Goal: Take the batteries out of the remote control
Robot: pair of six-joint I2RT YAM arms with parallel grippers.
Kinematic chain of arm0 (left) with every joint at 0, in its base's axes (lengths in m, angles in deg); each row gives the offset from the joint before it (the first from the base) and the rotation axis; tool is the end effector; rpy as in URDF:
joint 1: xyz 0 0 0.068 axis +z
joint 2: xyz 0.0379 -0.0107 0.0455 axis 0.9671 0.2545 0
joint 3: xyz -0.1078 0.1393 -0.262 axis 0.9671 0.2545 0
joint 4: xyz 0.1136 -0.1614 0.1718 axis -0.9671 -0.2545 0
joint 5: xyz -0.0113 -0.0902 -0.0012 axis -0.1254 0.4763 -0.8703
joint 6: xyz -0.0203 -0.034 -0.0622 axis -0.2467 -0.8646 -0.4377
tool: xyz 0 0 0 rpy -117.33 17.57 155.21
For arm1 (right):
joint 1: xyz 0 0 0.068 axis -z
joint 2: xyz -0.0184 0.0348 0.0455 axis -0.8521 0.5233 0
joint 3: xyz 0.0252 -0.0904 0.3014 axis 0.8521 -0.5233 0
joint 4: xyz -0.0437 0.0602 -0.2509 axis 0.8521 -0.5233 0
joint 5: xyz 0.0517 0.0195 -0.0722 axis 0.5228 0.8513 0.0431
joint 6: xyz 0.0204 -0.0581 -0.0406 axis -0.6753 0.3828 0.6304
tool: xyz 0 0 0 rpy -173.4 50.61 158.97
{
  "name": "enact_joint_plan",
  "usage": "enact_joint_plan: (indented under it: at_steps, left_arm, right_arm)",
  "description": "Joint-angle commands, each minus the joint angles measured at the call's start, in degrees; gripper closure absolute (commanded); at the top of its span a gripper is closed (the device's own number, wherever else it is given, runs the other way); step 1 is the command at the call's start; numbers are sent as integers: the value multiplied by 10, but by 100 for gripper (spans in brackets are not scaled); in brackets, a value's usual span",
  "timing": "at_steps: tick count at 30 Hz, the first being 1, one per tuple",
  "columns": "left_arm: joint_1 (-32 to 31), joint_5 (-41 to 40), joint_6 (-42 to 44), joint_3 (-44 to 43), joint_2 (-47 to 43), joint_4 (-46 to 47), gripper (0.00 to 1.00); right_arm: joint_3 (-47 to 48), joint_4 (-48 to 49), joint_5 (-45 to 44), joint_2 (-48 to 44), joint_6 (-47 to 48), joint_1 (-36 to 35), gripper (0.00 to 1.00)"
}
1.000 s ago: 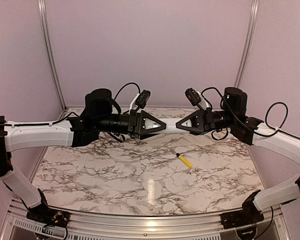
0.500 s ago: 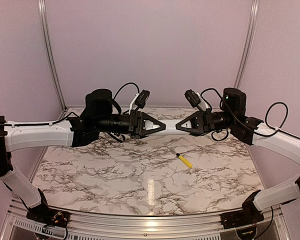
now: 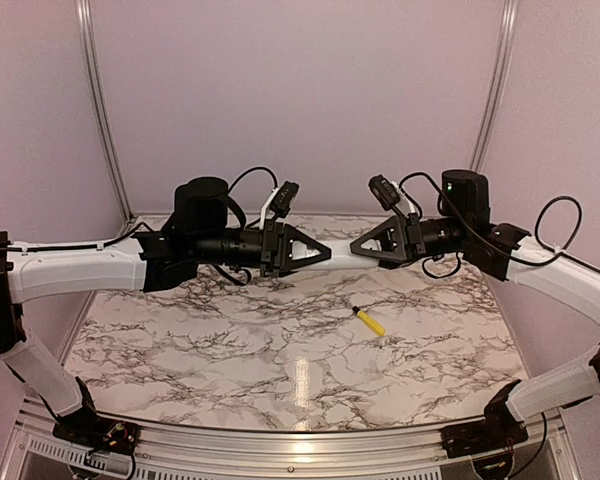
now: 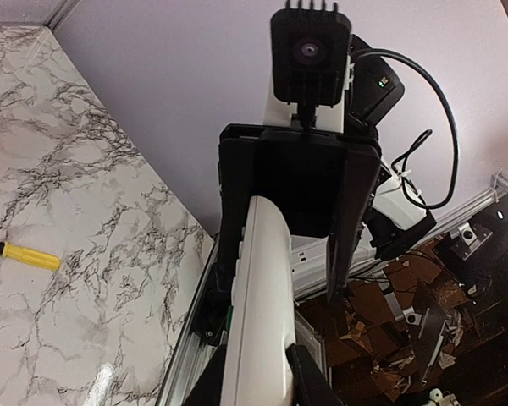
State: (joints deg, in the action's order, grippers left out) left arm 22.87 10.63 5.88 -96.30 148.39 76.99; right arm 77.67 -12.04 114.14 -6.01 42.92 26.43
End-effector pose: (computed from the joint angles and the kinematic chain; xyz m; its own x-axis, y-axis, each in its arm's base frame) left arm 0.2094 -0.3338 0.3714 -0.7961 0.0439 -0.6035 0.6051 0.0462 -0.7948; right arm 0.2043 0.1926 0.3793 -0.7836 -0.1596 -0.6004 -0.6121 0.0325 0.7901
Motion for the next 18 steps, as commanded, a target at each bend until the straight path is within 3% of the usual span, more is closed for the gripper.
enact_joint_plan:
  at_steps: [1, 4, 10, 18]
  left_arm:
    - [2, -59, 15, -11, -6, -73, 100]
    - [3, -81, 28, -12, -13, -87, 100]
    - [3, -67, 49, -24, -11, -111, 100]
    - [3, -101, 68, -20, -22, -129, 100]
  right_arm:
    - [47, -82, -54, 1, 59, -6, 40]
    - [62, -124, -84, 0, 86, -4, 21]
    - [103, -203, -159, -7, 120, 14, 6]
    - [126, -265, -258, -50, 123, 58, 1]
